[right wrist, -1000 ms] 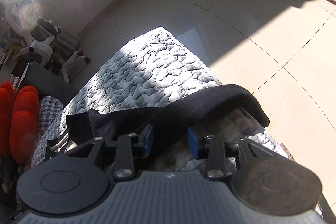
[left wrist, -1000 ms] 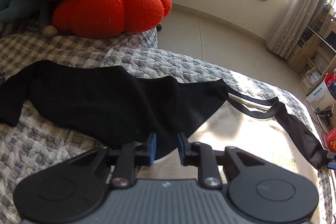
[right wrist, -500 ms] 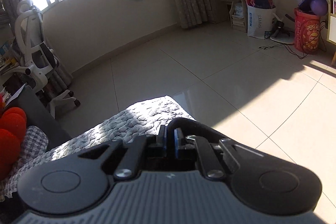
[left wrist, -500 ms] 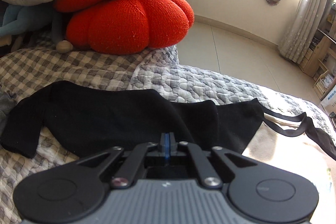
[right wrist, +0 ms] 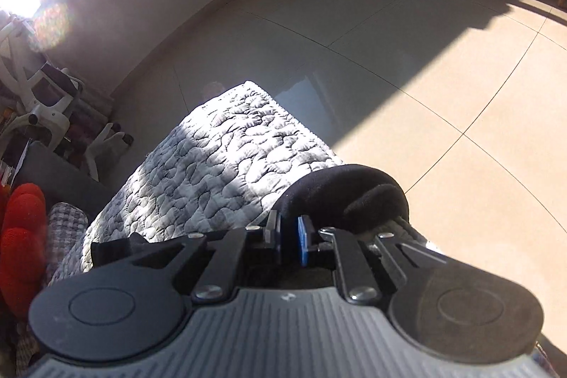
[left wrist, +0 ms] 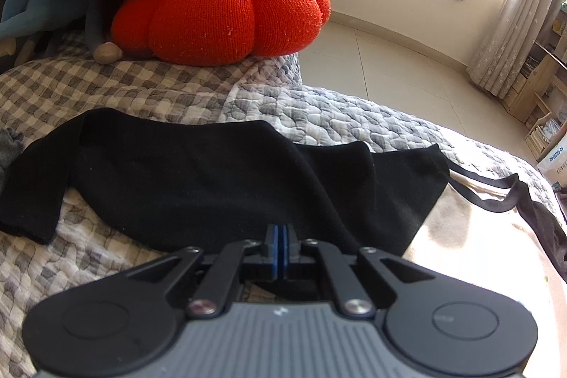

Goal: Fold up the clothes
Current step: 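Release the sleeve with the left gripper while the right gripper grasps the shirt edge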

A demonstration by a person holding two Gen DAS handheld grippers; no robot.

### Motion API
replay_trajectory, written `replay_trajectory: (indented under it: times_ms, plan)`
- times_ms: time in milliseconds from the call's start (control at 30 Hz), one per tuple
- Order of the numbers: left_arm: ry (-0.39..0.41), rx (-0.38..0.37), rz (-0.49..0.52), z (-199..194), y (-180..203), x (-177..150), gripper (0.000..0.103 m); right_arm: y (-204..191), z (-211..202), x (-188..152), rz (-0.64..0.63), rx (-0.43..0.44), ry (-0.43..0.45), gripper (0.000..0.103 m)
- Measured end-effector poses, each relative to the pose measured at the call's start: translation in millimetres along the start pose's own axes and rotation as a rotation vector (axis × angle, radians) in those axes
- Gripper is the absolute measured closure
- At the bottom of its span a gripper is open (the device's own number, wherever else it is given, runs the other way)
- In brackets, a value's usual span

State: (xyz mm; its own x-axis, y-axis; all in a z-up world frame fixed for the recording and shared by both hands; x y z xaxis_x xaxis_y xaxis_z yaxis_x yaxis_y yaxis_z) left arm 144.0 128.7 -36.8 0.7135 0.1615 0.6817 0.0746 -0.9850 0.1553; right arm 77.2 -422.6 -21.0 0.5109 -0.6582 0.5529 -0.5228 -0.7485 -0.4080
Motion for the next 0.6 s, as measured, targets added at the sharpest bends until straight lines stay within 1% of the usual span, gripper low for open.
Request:
replay_trajectory:
  times_ms: [33,67,133,200,233,267,300,333,367,433,600]
  plan:
    - [0.006,0.006,0.001,-0.2,-0.8,1.5,0.102,-3.8,-1.6,1.5,-0.031,-0.014,0.020,0.092]
    - [0.013,0.012,0.002,-0.5,-1.6,3.0,0.103,-7.9,-4.1,3.8,-0.058,-0.024,0.046,0.093]
    - [0.025,0.024,0.004,-1.0,-3.2,6.1,0.103,-17.8,-15.4,12.9,-0.095,-0.025,0.128,0.093]
    - [0.038,0.037,0.005,-1.6,-4.8,9.1,0.103,-30.8,-36.2,27.2,-0.156,-0.012,0.255,0.094]
    - [0.044,0.043,0.006,-1.9,-5.6,10.7,0.103,-36.4,-45.1,32.3,-0.163,0.011,0.295,0.094]
    - [0.050,0.049,0.007,-2.2,-6.4,12.2,0.103,-41.1,-51.9,36.1,-0.168,0.028,0.325,0.094]
    - [0.056,0.055,0.008,-2.5,-7.2,13.7,0.103,-43.1,-53.4,37.1,-0.167,0.035,0.328,0.093]
    - [0.050,0.061,0.010,-1.2,-9.0,12.2,0.103,-44.1,-52.7,37.0,-0.171,0.034,0.323,0.093]
    - [0.039,0.067,0.011,0.8,-11.3,9.4,0.103,-41.4,-45.5,33.7,-0.184,0.012,0.296,0.093]
    - [0.016,0.079,0.015,4.7,-15.8,3.8,0.103,-27.6,-25.0,24.4,-0.181,-0.040,0.213,0.093]
    - [-0.009,0.061,0.013,7.8,-14.3,-2.9,0.103,19.7,13.4,9.1,0.041,-0.033,0.036,0.091]
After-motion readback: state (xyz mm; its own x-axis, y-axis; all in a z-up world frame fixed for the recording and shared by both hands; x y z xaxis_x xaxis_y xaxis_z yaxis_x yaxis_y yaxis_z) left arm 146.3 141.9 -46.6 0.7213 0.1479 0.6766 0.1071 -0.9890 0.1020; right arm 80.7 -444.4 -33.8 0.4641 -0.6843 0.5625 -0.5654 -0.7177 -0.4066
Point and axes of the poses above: each gripper's, at about its wrist camera, not at the fingertips, and z roughly the way its jaws point, y to its right, x to its top, the point moved 10 cm from there along z, roughly the way its jaws point, and after that the axes turned 1 degree about y, right-handed, at the moved point
